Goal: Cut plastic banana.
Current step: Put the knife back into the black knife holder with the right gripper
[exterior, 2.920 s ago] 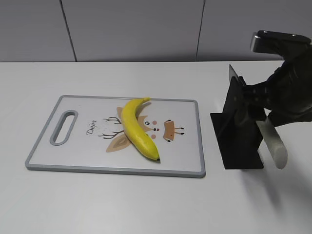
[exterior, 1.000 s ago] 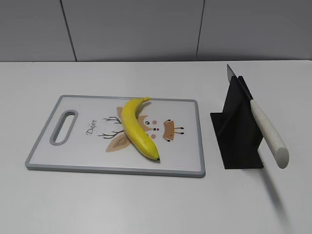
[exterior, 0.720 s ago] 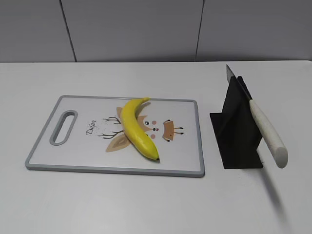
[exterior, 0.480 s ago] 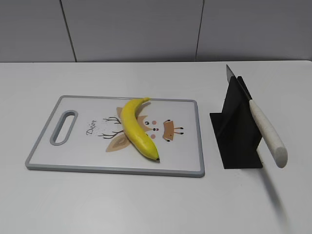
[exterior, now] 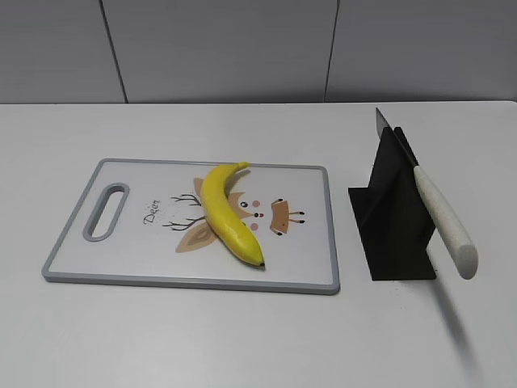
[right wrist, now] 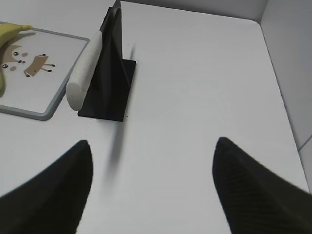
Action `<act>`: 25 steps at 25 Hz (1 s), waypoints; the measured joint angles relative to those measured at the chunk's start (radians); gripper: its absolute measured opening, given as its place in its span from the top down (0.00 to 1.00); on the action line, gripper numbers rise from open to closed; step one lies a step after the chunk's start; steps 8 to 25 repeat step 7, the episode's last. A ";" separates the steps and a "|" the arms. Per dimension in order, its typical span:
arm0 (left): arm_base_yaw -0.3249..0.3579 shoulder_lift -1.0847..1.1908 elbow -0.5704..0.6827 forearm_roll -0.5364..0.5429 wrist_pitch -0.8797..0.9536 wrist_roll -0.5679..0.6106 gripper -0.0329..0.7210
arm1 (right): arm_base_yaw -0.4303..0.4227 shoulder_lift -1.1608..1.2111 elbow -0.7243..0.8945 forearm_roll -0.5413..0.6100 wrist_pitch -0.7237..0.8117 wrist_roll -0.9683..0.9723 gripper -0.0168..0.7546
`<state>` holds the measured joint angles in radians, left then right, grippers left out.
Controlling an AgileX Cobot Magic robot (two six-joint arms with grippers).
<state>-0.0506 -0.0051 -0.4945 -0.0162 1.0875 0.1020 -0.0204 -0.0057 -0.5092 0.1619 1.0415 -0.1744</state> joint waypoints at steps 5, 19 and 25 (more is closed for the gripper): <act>0.003 0.000 0.000 0.000 0.000 0.000 0.29 | 0.000 0.000 0.000 0.000 0.000 0.000 0.21; 0.003 0.000 0.000 0.000 0.000 0.000 0.29 | 0.000 0.000 0.000 0.001 0.000 0.000 0.21; 0.003 0.000 0.000 0.000 0.000 0.000 0.29 | 0.000 0.000 0.000 0.001 0.000 0.000 0.21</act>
